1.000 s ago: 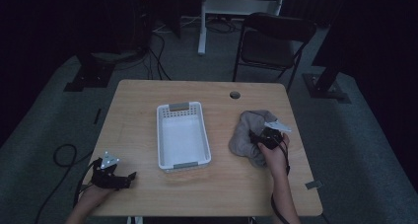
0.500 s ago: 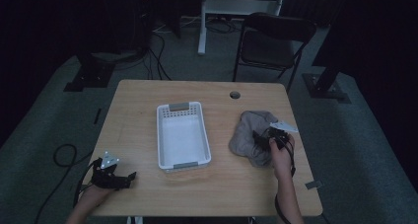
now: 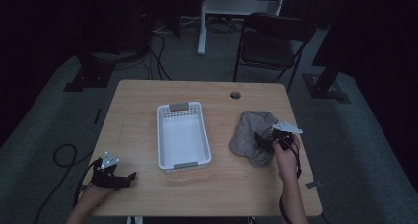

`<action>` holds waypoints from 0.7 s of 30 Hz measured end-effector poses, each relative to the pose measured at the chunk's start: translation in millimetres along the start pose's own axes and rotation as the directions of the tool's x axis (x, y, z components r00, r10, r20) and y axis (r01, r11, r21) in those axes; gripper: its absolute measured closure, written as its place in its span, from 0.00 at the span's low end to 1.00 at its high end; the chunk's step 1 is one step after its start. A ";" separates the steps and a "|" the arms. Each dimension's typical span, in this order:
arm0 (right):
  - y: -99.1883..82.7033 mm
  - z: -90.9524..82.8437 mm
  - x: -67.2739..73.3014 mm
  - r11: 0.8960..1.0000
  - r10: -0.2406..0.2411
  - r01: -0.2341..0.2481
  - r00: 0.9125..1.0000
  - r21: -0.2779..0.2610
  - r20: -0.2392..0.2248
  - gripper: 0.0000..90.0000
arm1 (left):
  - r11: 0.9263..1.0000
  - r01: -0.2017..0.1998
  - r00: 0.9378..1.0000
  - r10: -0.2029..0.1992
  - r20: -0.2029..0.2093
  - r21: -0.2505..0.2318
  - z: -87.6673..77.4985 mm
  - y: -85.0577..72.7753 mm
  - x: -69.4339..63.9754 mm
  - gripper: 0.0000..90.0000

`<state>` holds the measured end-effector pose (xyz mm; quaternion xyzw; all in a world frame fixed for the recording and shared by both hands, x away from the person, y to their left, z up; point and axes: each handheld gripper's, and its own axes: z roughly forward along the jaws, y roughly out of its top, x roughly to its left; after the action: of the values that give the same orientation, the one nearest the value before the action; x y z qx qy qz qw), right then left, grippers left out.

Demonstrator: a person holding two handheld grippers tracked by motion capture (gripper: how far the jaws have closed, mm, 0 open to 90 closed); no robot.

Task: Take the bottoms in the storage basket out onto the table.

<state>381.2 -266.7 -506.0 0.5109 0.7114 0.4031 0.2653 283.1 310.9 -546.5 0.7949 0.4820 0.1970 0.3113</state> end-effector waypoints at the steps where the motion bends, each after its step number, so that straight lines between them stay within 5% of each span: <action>1: 0.0 0.0 0.0 1.000 0.000 0.000 1.000 0.000 0.000 0.13 | 1.000 0.000 1.000 0.000 0.000 0.000 0.0 0.0 0.0 0.01; 21: -2.2 -22.6 7.3 0.998 -0.061 0.060 0.997 -0.009 -0.040 0.13 | 1.000 0.000 1.000 0.000 0.000 0.000 0.0 -0.1 0.0 0.01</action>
<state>359.7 -267.0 -495.5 0.4798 0.7301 0.4080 0.2649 283.1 310.9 -546.5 0.7950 0.4820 0.1971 0.3113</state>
